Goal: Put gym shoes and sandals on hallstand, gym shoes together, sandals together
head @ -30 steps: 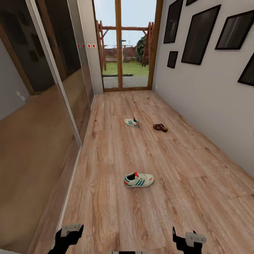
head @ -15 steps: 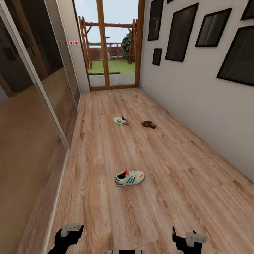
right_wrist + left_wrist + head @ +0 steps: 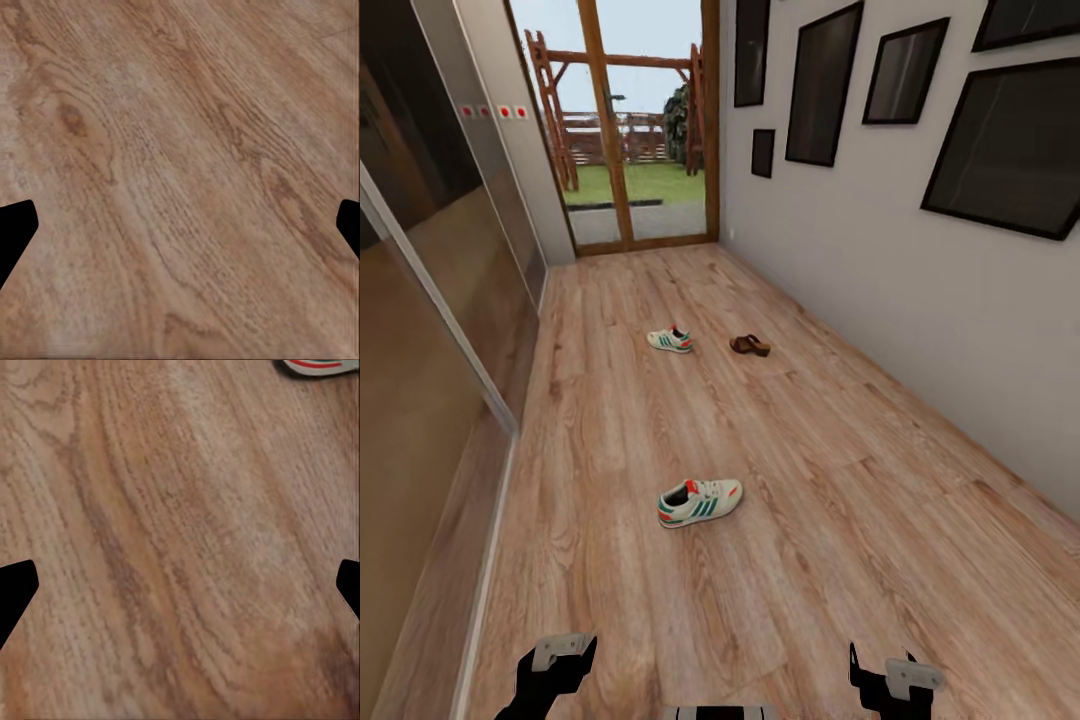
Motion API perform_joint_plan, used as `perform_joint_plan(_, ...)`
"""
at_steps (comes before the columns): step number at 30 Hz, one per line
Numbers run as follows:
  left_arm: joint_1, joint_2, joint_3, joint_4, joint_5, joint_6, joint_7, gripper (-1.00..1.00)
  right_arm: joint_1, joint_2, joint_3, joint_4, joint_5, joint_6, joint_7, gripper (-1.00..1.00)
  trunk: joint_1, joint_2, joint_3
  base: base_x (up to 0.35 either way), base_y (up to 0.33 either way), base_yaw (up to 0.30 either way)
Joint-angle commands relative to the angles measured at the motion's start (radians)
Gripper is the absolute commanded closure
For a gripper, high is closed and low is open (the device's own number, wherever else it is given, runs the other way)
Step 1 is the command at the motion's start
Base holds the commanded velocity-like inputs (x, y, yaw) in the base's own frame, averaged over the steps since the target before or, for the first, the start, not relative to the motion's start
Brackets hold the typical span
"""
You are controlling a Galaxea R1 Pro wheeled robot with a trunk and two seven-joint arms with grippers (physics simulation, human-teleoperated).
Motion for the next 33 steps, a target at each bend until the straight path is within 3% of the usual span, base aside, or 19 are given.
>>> perform_joint_plan(1,0.0,0.0,0.008,0.0,-0.007,-0.003,-0.006,-1.0,-0.001,-0.001,0.009,0.0,-0.008,-0.003,-0.004,-1.0,0.0,0.0,-0.002,0.0,0.0,-0.232)
perform_joint_plan(16,0.0,0.0,0.008,0.0,-0.007,-0.003,-0.006,-1.0,-0.001,-0.001,0.009,0.0,-0.008,-0.003,-0.004,-1.0,0.0,0.0,-0.017,0.129,0.0,-0.232)
perform_joint_plan(33,0.0,0.0,0.008,0.0,-0.007,-0.004,-0.006,-1.0,-0.001,-0.001,0.009,-0.001,-0.008,-0.004,-0.004,-1.0,0.0,0.0,-0.032,0.01,0.0,-0.206)
